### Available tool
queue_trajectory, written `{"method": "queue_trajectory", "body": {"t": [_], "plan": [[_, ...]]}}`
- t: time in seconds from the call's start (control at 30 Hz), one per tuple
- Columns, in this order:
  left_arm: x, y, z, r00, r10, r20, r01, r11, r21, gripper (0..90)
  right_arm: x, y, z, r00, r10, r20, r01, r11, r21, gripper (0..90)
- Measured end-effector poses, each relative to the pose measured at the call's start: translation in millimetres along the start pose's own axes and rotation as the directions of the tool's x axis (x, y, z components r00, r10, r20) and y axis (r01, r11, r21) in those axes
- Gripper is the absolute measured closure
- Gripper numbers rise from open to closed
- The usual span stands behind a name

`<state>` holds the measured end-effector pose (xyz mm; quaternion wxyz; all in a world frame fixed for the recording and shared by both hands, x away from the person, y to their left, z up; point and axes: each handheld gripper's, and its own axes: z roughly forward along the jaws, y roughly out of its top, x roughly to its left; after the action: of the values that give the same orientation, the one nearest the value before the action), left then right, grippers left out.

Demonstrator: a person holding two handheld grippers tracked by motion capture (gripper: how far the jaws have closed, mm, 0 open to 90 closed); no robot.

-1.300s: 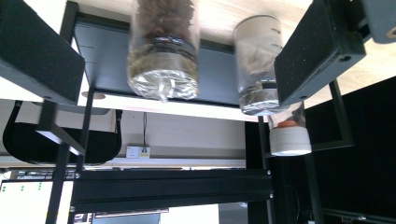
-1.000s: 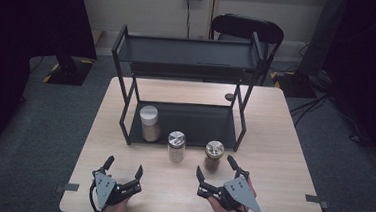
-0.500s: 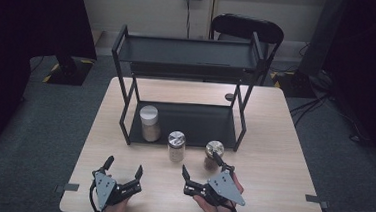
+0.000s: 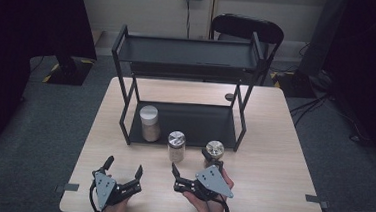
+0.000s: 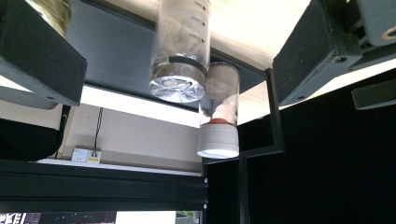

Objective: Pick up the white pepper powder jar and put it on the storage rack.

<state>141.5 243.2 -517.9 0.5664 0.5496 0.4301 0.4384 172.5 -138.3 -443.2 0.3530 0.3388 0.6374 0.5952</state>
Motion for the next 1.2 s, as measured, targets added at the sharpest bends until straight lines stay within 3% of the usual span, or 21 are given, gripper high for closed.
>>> {"method": "queue_trajectory", "body": {"t": [0.2, 0.77, 1.2], "plan": [[-0.3, 0.0, 0.0, 1.0000, 0.000, -0.002, 0.000, 1.0000, 0.000, 0.6, 1.0, 1.2, 7.0, 0.9999, 0.013, -0.002, -0.013, 1.000, 0.010, 1.7], [-0.6, 1.1, 0.5, 1.0000, -0.001, -0.005, 0.002, 1.0000, 0.006, 1.1, 8.5, 23.2, 30.7, 0.9988, -0.043, -0.023, 0.043, 0.999, 0.016, 2.0], [-1.3, 0.7, 0.4, 1.0000, -0.002, -0.008, 0.002, 1.0000, 0.004, 1.2, 11.0, 25.1, 53.3, 0.9984, -0.049, -0.028, 0.051, 0.995, 0.080, 2.4]]}}
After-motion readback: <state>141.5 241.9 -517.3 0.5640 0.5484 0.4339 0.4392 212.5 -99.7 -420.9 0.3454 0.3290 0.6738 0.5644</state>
